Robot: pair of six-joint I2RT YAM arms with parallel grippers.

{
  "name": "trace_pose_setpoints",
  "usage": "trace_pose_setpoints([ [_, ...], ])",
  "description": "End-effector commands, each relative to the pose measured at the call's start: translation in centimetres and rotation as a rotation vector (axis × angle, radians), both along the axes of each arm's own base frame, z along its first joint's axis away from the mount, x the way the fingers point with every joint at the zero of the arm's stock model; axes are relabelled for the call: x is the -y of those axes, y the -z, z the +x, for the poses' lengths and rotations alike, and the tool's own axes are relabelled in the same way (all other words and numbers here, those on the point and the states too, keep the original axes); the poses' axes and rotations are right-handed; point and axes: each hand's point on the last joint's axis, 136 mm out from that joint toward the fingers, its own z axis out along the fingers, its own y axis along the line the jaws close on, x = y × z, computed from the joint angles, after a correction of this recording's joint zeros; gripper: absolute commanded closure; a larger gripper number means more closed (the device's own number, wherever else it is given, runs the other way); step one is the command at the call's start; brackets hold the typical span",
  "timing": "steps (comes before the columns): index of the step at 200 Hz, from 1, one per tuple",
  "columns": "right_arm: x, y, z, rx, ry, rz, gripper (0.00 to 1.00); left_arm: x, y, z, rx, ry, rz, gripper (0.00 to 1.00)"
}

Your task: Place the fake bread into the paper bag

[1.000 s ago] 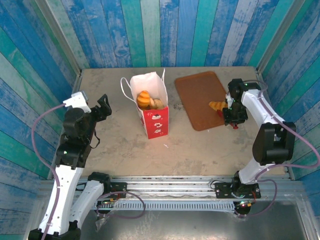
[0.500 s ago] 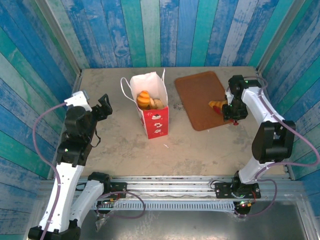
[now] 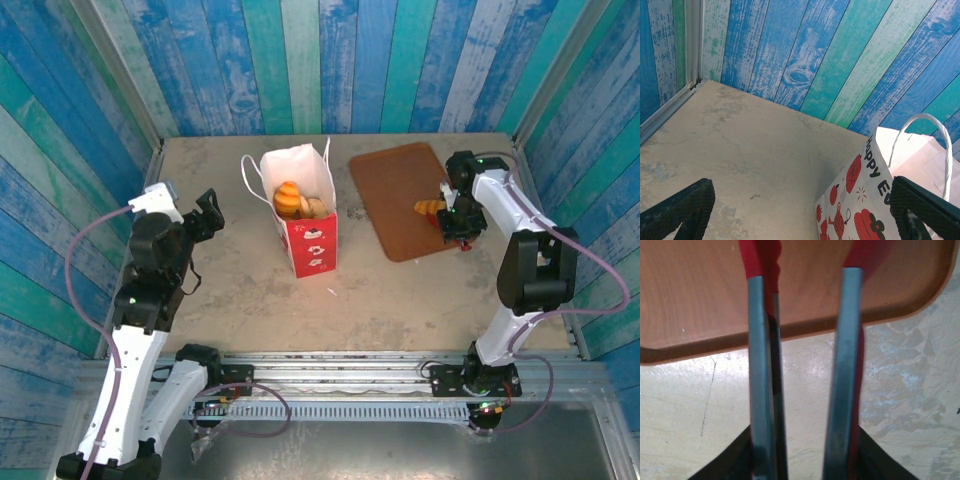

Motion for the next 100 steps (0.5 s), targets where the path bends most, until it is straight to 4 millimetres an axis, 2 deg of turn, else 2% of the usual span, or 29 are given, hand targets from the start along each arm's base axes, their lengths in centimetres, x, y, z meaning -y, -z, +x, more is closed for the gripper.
trace_pose_setpoints([
  [1,0.1,-0.7,-0.2,-0.001,-0.009,-0.014,0.71,-0.4,-1.0,-0.4,0.024,-0.017,-0.003,0.06],
  [20,-0.1,-1.3,-0.4,0.020,-0.009,0.006,0.78,-0.3,-1.0,-0.4,0.023,-0.015,-0.005,0.06],
  [38,-0.4,-2.0,-0.5,0.046,-0.005,0.024,0.81,-0.3,-0.9,-0.4,0.022,-0.015,-0.008,0.06],
  [81,-0.8,-3.9,-0.8,0.117,0.012,0.048,0.82,-0.2,-1.0,-0.4,0.026,-0.007,-0.013,0.06],
  [100,-1.1,-5.4,-1.0,0.168,0.019,0.068,0.81,-0.1,-1.1,-0.4,0.028,-0.002,-0.018,0.06],
])
